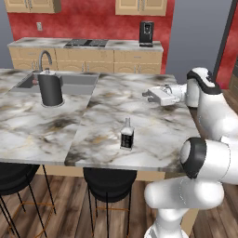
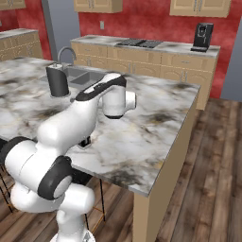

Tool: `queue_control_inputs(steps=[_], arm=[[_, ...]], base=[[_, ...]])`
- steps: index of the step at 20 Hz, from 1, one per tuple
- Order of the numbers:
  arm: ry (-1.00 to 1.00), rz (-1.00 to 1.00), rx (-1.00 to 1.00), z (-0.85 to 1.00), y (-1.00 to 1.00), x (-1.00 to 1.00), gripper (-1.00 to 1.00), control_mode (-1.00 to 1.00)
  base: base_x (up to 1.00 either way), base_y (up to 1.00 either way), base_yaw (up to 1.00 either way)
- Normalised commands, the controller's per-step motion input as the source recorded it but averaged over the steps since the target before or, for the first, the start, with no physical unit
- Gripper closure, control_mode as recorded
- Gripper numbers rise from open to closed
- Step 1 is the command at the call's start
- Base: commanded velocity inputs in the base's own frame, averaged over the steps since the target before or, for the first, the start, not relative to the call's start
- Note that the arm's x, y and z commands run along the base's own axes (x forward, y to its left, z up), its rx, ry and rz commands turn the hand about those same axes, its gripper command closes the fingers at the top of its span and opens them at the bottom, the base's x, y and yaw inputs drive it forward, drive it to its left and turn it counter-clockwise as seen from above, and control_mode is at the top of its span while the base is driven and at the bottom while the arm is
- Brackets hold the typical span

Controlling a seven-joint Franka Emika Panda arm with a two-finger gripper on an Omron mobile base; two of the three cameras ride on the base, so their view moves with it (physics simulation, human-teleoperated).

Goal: Get the candle and the liquor from the cabinet and move them to the dining counter.

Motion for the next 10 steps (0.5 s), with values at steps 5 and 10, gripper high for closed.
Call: queue_control_inputs(steps=[5, 10], arm=[[0.04, -0.17, 0.01, 0.21, 0.21, -0.79, -1.0, -1.0], [0.05, -0.21, -0.02, 0.02, 0.33, -0.89, -1.0, -1.0]], base=[[0.0, 0.0, 0.0], [0.0, 0.0, 0.0]])
